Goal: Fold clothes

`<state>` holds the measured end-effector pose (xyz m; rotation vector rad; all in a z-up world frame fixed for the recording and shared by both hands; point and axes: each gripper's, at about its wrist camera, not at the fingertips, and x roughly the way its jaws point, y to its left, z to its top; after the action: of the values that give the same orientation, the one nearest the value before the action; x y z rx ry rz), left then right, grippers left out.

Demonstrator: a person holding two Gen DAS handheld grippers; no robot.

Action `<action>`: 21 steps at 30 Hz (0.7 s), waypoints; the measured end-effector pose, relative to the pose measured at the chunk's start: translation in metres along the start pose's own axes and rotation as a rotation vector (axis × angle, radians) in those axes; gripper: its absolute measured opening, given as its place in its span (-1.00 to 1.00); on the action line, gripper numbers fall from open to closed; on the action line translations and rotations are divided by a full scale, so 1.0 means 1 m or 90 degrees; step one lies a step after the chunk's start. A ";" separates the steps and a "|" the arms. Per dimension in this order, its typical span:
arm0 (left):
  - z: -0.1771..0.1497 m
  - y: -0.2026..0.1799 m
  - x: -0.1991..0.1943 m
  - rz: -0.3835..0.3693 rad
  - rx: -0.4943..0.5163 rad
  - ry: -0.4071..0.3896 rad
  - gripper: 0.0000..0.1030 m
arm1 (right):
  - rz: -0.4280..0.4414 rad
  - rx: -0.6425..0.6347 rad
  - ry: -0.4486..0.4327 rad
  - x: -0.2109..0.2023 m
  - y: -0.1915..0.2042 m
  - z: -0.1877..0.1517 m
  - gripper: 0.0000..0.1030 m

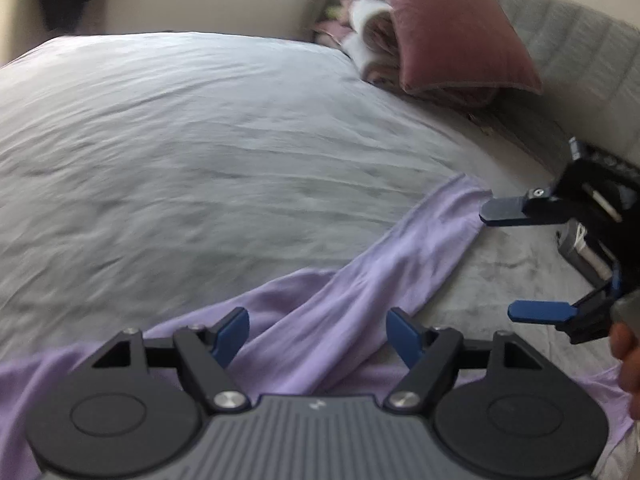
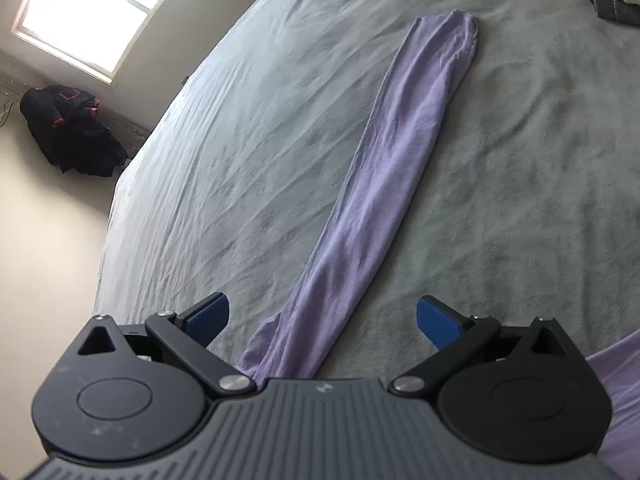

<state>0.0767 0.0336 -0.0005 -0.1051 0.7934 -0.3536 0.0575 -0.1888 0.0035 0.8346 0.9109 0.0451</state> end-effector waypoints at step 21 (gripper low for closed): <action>0.032 -0.026 0.089 -0.133 -0.103 0.031 -0.92 | 0.049 0.178 -0.028 -0.022 -0.059 0.039 1.00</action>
<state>0.1502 -0.0236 -0.0329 -0.3343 0.8610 -0.4901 0.0532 -0.2615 -0.0070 1.1258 0.8545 -0.0351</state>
